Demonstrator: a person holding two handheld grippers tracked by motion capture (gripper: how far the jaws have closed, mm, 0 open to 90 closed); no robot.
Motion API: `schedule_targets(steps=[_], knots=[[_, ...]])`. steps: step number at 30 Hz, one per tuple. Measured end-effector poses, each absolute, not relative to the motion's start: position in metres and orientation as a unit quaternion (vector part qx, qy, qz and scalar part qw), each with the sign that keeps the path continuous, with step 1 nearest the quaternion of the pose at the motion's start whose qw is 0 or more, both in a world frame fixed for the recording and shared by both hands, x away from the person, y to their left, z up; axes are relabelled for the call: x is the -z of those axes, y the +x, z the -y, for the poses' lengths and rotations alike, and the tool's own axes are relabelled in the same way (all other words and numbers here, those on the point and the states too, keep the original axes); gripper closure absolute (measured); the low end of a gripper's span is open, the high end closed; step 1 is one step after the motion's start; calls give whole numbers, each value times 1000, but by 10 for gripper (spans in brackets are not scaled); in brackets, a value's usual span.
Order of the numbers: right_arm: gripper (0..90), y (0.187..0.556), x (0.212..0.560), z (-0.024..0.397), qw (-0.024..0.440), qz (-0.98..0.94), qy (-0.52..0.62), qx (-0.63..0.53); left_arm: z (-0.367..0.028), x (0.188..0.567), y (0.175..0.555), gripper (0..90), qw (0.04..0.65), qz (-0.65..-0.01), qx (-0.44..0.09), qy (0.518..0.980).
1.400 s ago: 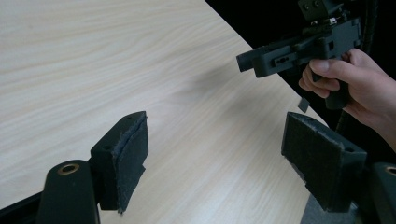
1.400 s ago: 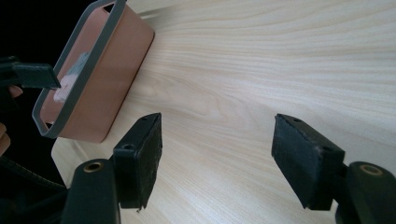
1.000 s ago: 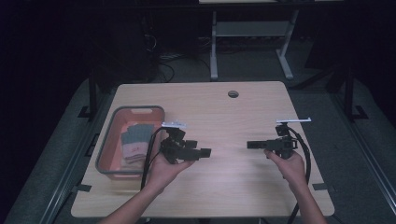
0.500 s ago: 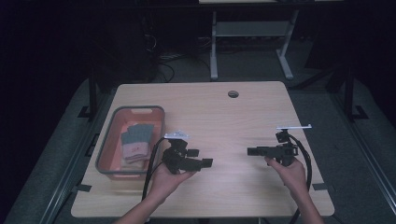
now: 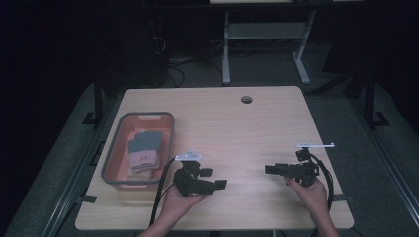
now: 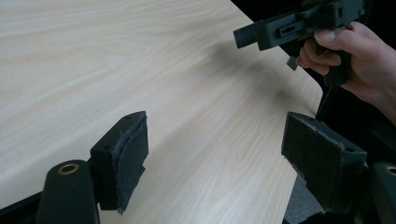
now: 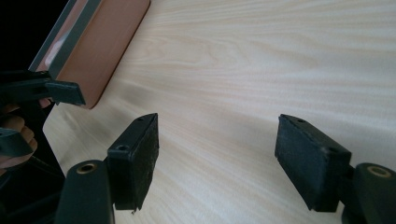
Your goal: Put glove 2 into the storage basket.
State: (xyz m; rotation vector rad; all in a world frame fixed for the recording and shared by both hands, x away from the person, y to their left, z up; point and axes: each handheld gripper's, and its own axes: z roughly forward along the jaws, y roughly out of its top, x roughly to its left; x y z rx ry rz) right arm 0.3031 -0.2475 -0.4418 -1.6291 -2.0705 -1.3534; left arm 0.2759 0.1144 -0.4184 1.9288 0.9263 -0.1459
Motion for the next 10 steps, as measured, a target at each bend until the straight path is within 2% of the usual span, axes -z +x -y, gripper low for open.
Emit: schedule_targets(steps=[10], knots=[[296,279,451,245,72,709,-531,458,-126,435,253,235,503,-375,63,776]])
